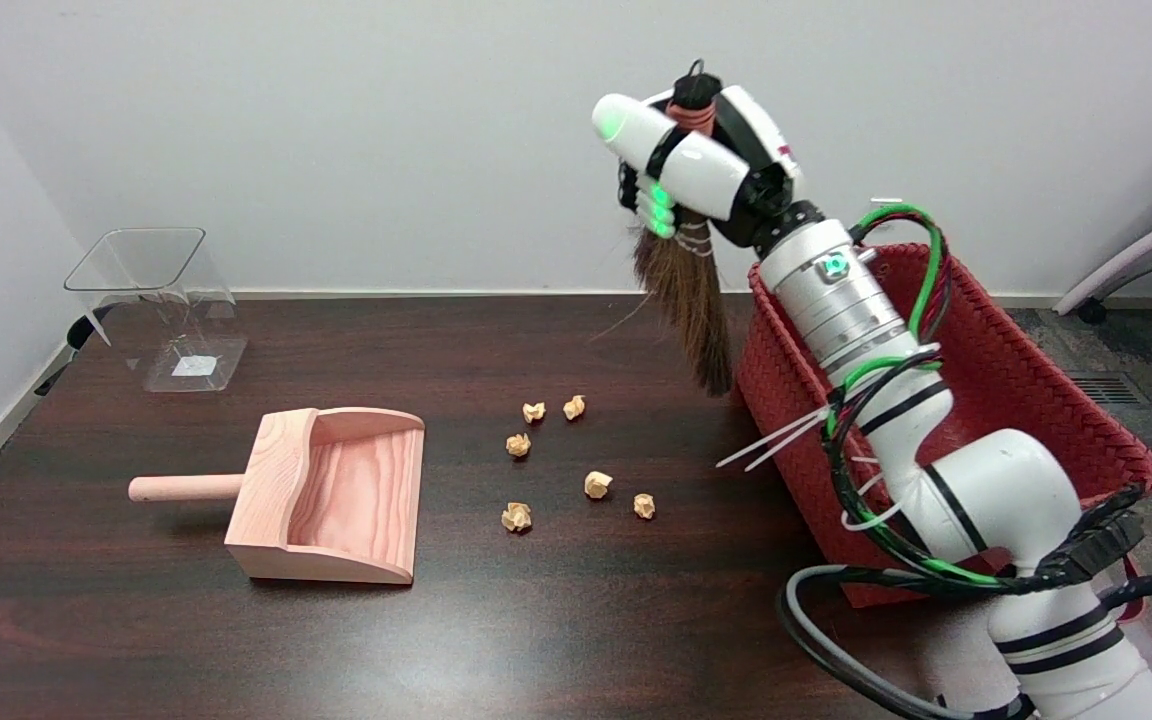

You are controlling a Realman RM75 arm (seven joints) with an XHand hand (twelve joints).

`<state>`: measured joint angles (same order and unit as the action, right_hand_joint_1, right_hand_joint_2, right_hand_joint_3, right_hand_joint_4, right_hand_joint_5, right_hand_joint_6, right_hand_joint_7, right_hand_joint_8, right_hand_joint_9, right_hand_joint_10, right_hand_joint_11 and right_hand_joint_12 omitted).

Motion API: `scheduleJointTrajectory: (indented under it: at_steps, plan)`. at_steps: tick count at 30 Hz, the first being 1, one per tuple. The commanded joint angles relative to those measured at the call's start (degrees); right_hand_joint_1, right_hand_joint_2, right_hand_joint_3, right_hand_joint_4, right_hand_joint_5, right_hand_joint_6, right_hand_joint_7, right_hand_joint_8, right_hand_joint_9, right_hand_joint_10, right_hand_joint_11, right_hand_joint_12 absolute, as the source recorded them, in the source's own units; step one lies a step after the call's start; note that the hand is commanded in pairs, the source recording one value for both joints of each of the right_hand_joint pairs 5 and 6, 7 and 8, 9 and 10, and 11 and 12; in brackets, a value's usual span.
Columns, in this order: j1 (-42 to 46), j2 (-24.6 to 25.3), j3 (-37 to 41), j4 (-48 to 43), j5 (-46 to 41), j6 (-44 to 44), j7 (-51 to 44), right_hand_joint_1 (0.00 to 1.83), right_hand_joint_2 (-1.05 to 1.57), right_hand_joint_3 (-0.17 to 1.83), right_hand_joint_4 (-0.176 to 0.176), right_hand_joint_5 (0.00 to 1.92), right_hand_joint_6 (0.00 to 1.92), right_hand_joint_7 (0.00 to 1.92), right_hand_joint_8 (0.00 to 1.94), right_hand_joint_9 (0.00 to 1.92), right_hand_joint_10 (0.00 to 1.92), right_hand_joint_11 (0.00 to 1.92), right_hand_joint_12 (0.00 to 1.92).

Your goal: Pick up the broom.

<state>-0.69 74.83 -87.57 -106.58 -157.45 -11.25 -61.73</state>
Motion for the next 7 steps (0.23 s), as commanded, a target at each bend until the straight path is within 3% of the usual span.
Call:
scheduleJointTrajectory:
  at_steps: [1, 7]
  plan:
    - [0.9, 1.6, -6.7, 0.8, 0.0, 5.9, -10.5, 0.86, 1.57, 0.23, 0.0, 1.92, 1.92, 1.92, 1.92, 1.92, 1.92, 1.92, 1.92]
    - [2.5, 2.9, -7.3, 1.2, 0.0, 7.0, -15.7, 0.86, 1.57, 0.22, 0.0, 1.92, 1.92, 1.92, 1.92, 1.92, 1.92, 1.92, 1.92]
